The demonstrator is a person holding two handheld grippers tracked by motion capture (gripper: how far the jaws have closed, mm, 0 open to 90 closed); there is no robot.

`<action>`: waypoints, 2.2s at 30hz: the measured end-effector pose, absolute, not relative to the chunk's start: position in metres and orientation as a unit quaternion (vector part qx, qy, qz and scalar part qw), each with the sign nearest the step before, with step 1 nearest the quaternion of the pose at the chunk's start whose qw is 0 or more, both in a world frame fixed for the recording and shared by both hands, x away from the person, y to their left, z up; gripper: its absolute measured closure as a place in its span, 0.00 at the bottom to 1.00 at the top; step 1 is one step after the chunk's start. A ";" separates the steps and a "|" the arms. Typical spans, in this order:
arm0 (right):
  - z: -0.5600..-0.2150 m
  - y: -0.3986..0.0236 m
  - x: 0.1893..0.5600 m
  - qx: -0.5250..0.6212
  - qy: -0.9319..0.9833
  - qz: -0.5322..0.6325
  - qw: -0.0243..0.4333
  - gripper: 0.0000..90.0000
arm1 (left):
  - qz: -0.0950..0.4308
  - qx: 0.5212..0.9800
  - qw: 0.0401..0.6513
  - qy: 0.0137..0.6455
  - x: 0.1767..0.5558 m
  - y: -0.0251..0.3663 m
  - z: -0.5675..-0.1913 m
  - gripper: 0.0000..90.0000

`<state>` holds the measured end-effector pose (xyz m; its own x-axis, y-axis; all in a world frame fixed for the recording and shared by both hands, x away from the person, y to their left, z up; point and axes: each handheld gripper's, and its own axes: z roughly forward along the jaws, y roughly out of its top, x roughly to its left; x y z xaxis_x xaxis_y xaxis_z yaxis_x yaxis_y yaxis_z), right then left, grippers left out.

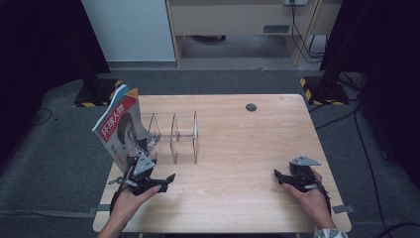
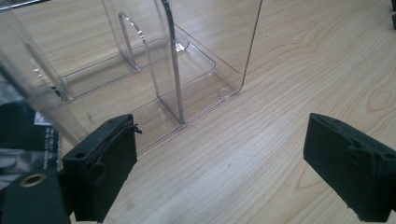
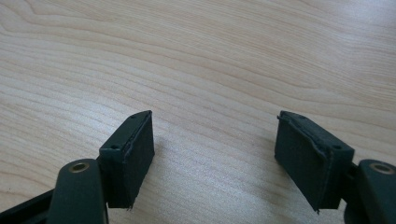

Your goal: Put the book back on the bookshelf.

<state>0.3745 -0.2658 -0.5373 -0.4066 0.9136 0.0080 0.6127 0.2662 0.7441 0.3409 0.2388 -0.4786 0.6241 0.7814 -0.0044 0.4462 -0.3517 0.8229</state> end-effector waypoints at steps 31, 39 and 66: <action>-0.539 -0.264 0.377 0.514 0.764 0.325 0.215 0.09 | 0.157 0.828 0.414 0.345 0.363 0.166 -0.485 0.07; -0.539 -0.263 0.377 0.516 0.764 0.324 0.214 0.07 | 0.151 0.827 0.423 0.337 0.366 0.152 -0.484 0.07; -0.539 -0.264 0.377 0.515 0.765 0.322 0.215 0.06 | 0.123 0.843 0.422 0.310 0.367 0.112 -0.491 0.05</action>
